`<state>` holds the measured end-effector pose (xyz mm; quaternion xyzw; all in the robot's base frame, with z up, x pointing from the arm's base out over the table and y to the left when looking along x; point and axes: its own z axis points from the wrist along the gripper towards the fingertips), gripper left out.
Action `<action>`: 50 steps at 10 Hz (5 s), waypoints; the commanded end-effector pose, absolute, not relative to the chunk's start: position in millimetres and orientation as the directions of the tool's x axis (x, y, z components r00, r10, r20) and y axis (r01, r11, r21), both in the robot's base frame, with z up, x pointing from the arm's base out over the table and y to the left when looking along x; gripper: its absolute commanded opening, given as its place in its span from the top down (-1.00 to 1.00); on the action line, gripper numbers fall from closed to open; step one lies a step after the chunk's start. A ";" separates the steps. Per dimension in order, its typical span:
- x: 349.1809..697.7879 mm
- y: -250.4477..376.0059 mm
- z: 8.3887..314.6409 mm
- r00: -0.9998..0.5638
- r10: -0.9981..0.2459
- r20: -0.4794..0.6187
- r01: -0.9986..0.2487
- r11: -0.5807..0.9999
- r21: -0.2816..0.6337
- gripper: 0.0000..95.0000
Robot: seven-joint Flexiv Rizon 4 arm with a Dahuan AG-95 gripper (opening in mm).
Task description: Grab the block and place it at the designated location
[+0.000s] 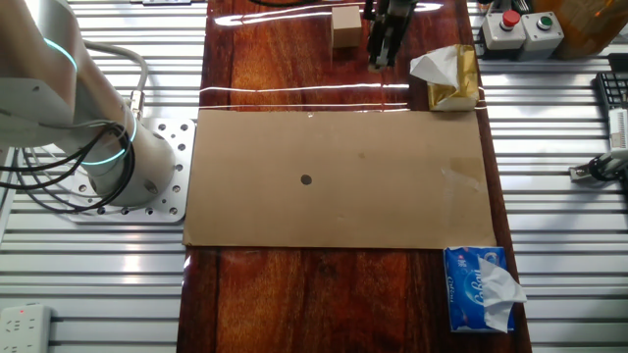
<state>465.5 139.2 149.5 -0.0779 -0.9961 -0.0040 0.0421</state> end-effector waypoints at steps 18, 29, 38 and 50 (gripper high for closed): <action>514.4 178.6 158.6 -0.997 0.027 0.075 0.031 0.999 0.044 1.00; 514.4 178.4 160.2 -0.994 0.069 0.087 0.070 0.998 0.008 1.00; 514.4 178.4 160.2 -0.971 -0.226 0.078 -0.223 0.974 0.046 1.00; 511.5 180.6 171.4 -0.977 -0.195 0.082 -0.190 0.979 0.073 1.00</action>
